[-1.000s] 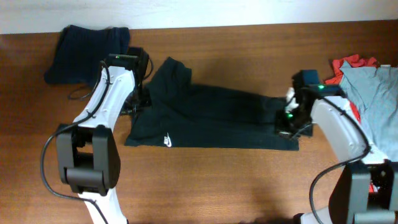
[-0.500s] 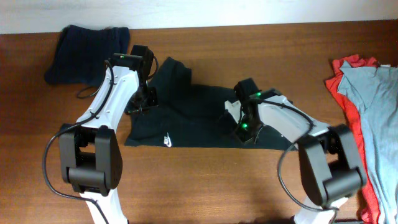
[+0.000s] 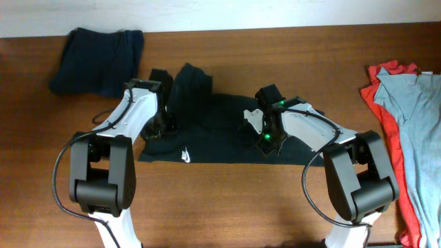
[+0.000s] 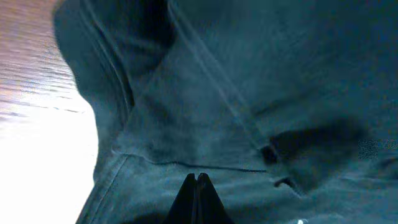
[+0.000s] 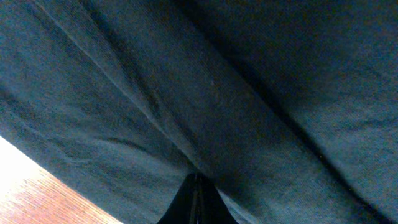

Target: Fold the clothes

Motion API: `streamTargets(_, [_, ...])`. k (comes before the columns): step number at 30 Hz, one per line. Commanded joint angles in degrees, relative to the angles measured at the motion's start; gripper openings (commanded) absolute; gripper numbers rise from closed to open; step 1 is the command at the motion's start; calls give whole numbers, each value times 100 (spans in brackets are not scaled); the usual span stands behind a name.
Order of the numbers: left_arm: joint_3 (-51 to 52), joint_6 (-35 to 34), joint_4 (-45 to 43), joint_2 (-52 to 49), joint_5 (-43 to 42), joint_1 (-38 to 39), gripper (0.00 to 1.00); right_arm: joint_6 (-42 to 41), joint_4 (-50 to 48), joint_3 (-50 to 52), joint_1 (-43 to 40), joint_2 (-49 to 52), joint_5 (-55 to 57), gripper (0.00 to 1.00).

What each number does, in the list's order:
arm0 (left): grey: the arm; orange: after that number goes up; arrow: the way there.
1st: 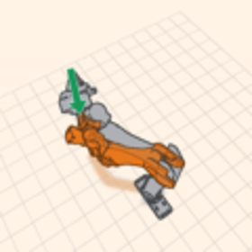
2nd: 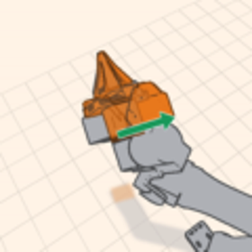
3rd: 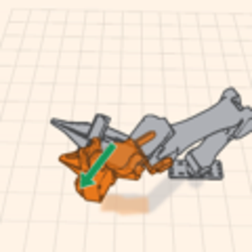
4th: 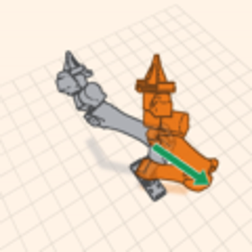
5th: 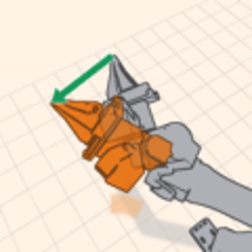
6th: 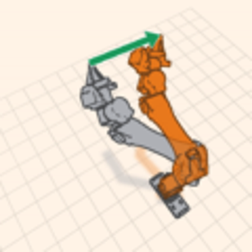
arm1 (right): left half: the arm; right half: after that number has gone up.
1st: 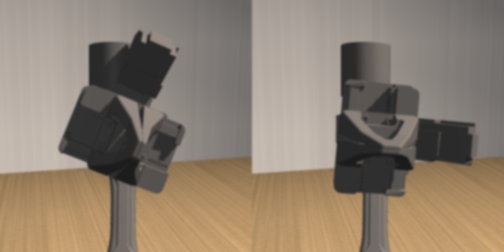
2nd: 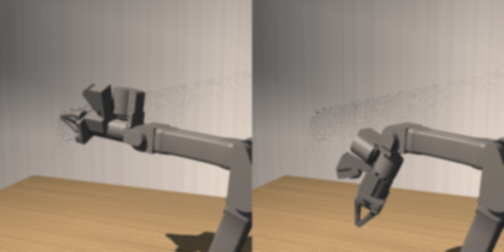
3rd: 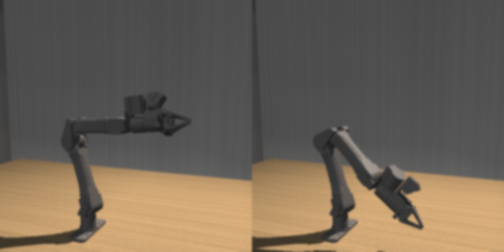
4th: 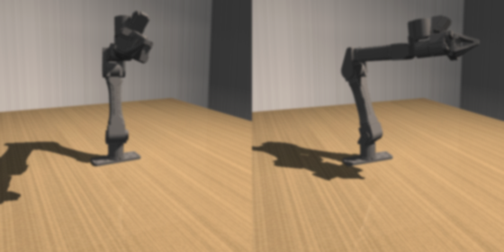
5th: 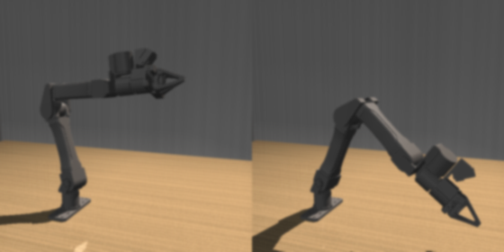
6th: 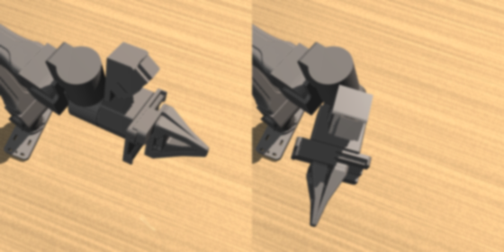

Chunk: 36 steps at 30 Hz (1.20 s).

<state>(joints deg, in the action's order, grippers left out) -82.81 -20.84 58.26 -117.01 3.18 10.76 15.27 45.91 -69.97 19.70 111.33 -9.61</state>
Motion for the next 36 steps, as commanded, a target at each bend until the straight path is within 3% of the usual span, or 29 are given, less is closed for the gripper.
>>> streamTargets(1, [326,-35,-175,-63,-42,0,0,57,-190,-98,48,96,13,4])
streamTargets(14, [688,-35,-474,-63,-26,-4,0,17,-673,-313,-24,96,774,4])
streamTargets(25, [688,-35,-538,-63,695,-4,0,-114,-199,-708,-302,92,774,8])
streamTargets(30, [656,-33,-485,-59,706,0,0,-116,120,-824,-400,90,352,4])
streamTargets(36, [-234,-33,37,745,389,236,0,-111,769,-1427,-398,66,247,4])
